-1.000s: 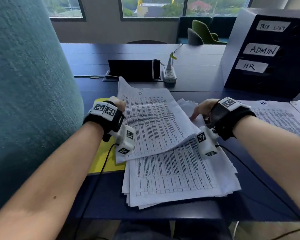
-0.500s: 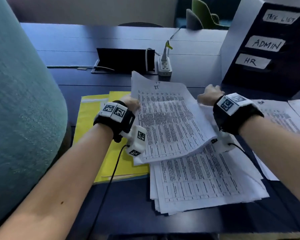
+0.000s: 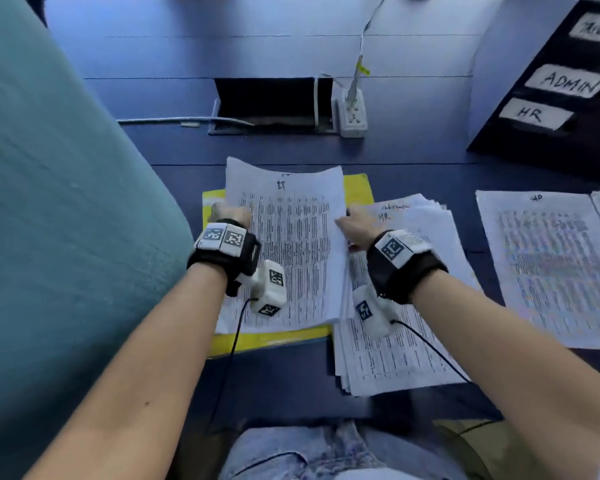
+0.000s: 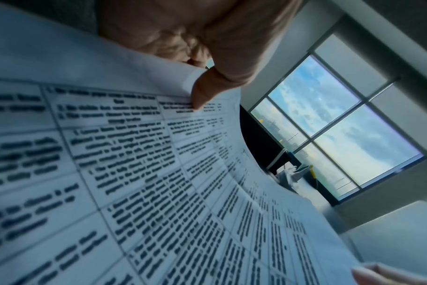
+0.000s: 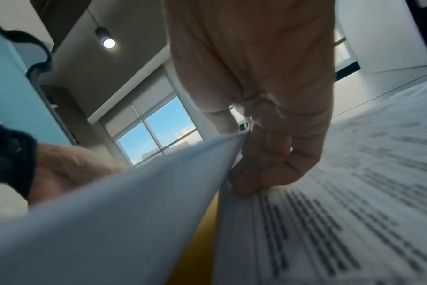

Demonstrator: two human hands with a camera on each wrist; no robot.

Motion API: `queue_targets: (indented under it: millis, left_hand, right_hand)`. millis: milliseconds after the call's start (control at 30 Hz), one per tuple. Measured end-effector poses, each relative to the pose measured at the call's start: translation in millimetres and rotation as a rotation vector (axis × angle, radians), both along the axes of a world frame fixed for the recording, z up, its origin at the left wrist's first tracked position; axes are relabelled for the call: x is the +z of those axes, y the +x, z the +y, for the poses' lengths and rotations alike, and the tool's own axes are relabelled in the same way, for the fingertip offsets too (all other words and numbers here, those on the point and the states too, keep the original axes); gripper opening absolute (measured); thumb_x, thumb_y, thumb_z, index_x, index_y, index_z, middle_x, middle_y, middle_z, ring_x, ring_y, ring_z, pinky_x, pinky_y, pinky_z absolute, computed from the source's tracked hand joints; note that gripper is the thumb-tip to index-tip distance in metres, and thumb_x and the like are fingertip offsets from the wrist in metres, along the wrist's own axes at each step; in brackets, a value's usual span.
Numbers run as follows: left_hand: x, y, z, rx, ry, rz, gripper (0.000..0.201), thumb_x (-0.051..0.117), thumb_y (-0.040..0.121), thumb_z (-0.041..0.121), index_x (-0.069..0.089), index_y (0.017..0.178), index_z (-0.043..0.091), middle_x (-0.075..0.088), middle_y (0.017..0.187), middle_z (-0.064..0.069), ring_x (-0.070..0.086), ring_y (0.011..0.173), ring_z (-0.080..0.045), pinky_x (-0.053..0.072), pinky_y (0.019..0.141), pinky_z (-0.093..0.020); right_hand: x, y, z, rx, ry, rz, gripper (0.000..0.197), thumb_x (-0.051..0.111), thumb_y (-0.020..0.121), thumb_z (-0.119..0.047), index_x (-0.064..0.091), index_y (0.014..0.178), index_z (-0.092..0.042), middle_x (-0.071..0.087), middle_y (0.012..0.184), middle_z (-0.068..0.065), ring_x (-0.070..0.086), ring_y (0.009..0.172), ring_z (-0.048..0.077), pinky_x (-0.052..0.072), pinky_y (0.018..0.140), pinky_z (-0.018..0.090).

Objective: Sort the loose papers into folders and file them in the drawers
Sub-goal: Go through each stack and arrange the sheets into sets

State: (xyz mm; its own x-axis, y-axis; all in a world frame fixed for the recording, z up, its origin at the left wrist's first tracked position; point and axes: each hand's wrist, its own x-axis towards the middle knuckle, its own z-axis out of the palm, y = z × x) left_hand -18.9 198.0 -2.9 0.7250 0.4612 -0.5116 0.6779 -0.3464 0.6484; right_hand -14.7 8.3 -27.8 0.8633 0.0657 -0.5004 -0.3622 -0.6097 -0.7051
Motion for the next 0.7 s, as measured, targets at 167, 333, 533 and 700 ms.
queue_targets:
  millis: [167,333,533,700]
  left_hand:
    - [-16,-14,9,0.115,0.257,0.13,0.045,0.049,0.089,0.004,0.03,0.129,-0.004,0.035,0.14,-0.021,0.032,0.133,-0.033,0.027,0.106,-0.036]
    - [-30,-27,3,0.064,0.37,0.168,0.063,0.053,0.086,0.005,0.019,0.138,-0.006,0.019,0.146,-0.02,0.022,0.135,-0.034,0.021,0.11,-0.04]
    - [-33,-25,2,-0.027,0.431,0.18,0.086,0.059,0.085,0.013,-0.001,0.145,-0.004,0.017,0.145,-0.019,0.019,0.135,-0.033,0.019,0.111,-0.043]
    - [-14,-3,-21,-0.137,0.354,-0.013,0.064,0.055,0.079,0.004,0.025,0.136,0.002,0.021,0.139,-0.018,0.019,0.133,-0.033,0.025,0.109,-0.046]
  right_hand:
    - [-6,-16,18,0.216,-0.235,-0.023,0.03,0.038,0.096,-0.01,0.044,0.124,0.0,0.054,0.123,0.023,0.052,0.112,0.036,0.042,0.083,0.034]
    - [-16,-18,20,0.305,-0.403,-0.045,0.032,0.039,0.097,-0.015,0.036,0.127,-0.005,0.052,0.125,0.024,0.051,0.113,0.038,0.041,0.085,0.036]
    - [-13,-17,22,0.312,-0.434,-0.016,0.033,0.039,0.098,-0.024,0.039,0.124,-0.005,0.052,0.125,0.021,0.051,0.115,0.036,0.04,0.089,0.037]
    - [-3,-3,-10,0.14,-0.173,-0.076,0.028,0.047,0.096,-0.023,0.04,0.069,-0.021,0.055,0.083,0.01,0.054,0.083,0.023,0.043,0.066,0.03]
